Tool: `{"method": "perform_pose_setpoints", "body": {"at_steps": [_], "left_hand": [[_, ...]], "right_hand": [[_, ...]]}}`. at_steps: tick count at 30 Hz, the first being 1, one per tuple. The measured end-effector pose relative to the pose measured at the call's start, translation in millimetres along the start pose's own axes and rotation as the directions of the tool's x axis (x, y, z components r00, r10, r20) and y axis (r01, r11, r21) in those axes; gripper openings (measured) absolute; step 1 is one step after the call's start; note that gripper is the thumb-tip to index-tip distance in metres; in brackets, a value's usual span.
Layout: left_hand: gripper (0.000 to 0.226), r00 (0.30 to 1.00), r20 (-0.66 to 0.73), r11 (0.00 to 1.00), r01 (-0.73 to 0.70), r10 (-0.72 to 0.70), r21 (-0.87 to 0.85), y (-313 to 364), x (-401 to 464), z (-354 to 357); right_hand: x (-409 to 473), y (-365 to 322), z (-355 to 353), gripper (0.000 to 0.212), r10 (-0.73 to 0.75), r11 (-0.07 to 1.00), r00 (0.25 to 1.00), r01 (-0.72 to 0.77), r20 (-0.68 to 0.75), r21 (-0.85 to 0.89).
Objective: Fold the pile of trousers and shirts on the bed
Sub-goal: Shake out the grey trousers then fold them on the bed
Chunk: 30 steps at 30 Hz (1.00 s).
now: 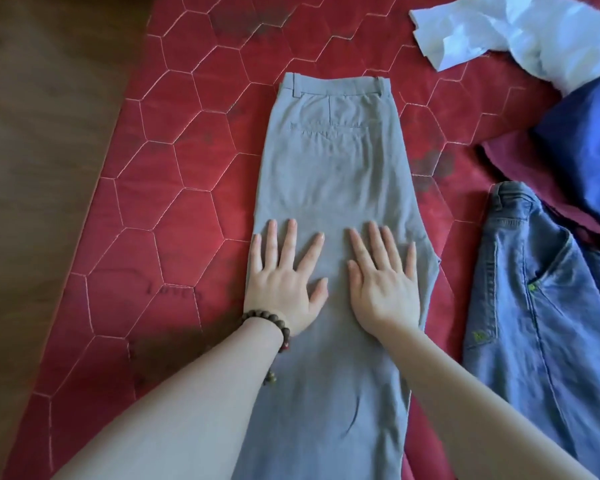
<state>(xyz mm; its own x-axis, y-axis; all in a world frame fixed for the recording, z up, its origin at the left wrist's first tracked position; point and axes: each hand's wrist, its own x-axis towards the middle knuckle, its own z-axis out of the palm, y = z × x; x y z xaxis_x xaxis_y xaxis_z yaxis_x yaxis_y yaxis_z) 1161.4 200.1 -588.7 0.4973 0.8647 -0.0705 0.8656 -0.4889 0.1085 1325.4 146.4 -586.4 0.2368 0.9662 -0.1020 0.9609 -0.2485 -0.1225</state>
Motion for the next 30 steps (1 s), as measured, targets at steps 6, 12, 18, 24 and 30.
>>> {"method": "perform_pose_setpoints", "body": {"at_steps": [6,12,18,24,30], "left_hand": [[0.072,0.999,0.040,0.999,-0.025,0.024,0.023,11,-33,-1],[0.068,0.991,0.095,0.996,-0.093,0.094,-0.014,28,-140,9],[0.078,0.973,0.197,0.992,-0.121,0.123,-0.027,24,-232,5],[0.059,0.949,0.191,0.965,-0.228,0.250,-0.132,14,-307,-7],[0.058,0.981,0.182,0.997,-0.050,0.061,-0.065,20,-313,1]], "right_hand": [[-35,25,-4,0.054,0.241,0.969,0.969,-0.243,-0.057,-0.047],[-139,-48,12,0.055,0.077,0.992,0.997,-0.080,0.026,0.097],[-247,-41,15,0.066,0.184,0.983,0.972,-0.186,0.143,-0.001],[-316,-74,0,0.059,0.165,0.984,0.981,-0.172,0.102,0.055],[-321,-132,21,0.054,-0.040,0.958,0.989,-0.002,0.142,0.286]]}}
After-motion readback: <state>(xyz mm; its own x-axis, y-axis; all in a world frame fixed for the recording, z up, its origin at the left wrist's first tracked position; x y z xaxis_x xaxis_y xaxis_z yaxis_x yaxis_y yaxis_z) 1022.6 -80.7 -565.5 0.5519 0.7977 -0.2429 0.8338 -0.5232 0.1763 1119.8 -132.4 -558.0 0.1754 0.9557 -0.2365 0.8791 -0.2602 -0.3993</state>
